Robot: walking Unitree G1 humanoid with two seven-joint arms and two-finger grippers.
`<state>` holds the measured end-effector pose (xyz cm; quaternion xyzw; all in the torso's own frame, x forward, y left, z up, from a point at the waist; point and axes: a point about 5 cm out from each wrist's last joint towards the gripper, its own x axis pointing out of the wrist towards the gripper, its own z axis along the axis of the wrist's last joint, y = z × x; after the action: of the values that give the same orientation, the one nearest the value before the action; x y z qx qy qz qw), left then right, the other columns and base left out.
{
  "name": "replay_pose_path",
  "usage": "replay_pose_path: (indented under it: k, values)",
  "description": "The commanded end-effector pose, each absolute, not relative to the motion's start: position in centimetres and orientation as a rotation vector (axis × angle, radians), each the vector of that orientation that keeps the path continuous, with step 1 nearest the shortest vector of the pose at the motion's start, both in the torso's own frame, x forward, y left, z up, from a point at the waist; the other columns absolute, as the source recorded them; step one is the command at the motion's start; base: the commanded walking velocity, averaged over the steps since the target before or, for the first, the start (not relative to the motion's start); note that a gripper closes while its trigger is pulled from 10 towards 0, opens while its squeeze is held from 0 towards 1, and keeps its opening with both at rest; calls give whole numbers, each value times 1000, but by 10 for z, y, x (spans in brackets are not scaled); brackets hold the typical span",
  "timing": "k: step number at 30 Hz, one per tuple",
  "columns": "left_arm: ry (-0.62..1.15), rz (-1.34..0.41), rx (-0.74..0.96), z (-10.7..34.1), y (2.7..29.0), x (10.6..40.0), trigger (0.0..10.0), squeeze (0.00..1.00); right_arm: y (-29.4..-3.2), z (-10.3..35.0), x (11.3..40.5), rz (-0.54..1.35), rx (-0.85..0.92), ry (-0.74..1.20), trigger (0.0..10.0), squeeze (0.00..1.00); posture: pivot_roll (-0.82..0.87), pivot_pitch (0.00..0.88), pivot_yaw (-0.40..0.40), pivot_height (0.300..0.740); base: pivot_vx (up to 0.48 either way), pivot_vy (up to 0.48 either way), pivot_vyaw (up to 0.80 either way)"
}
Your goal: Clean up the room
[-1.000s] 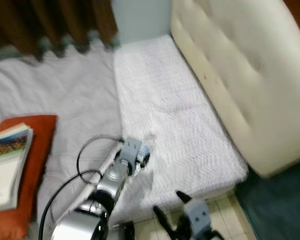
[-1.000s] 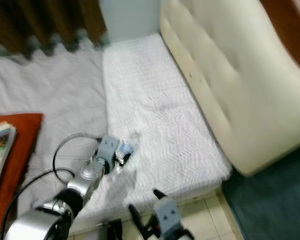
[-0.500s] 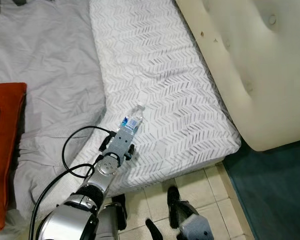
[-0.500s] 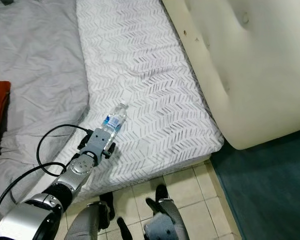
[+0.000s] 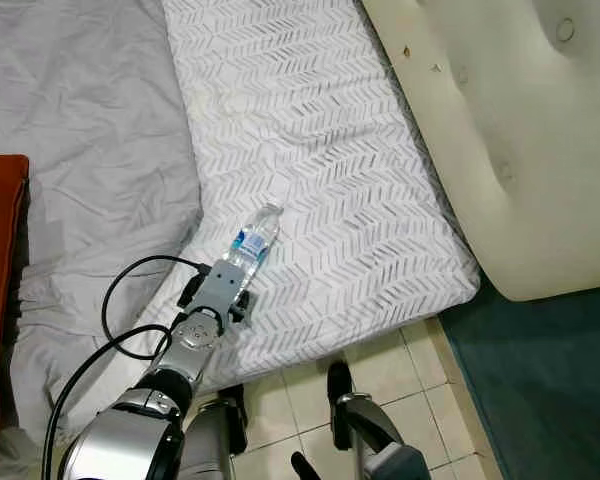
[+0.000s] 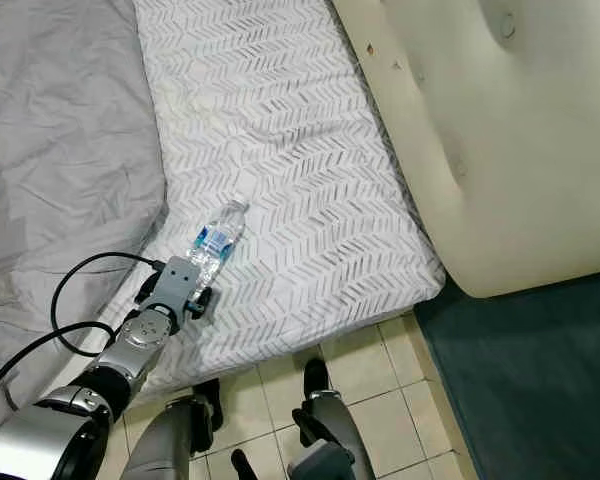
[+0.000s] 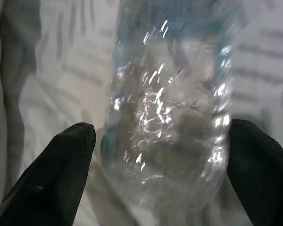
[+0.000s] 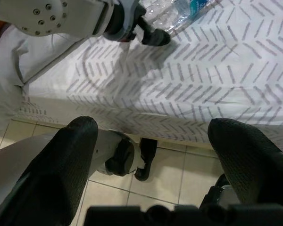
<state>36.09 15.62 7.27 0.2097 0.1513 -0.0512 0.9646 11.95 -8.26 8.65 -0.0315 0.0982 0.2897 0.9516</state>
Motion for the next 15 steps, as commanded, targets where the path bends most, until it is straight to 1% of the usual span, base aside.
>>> replay_pose_path:
  k: [1,4,5,6,9,13,15]
  values:
    - [409,-95,387,50,162,347,10000,0,-80,81,109,607,-61,254,10000,0,-443,696,-71,740,0,0,0]
    - [422,-94,336,49,162,346,9961,0,-79,79,111,615,-85,243,10000,0,-438,694,-71,740,0,0,0]
    - [426,-101,308,49,160,346,4549,0,-79,78,113,617,-108,233,10000,0,-438,694,-71,740,0,0,0]
    - [425,-115,293,49,156,347,0,0,-78,77,115,620,-126,223,10000,0,-428,693,-66,740,0,0,0]
    - [411,-144,280,52,149,349,0,0,-77,75,122,623,-136,216,10000,0,-419,690,-59,740,0,0,0]
    - [406,-154,282,53,148,349,0,0,-76,74,124,622,-136,213,10000,0,-415,684,-55,740,0,0,0]
    - [376,-170,295,57,151,351,0,0,-76,71,131,620,-139,213,10000,0,-378,676,-35,740,0,0,0]
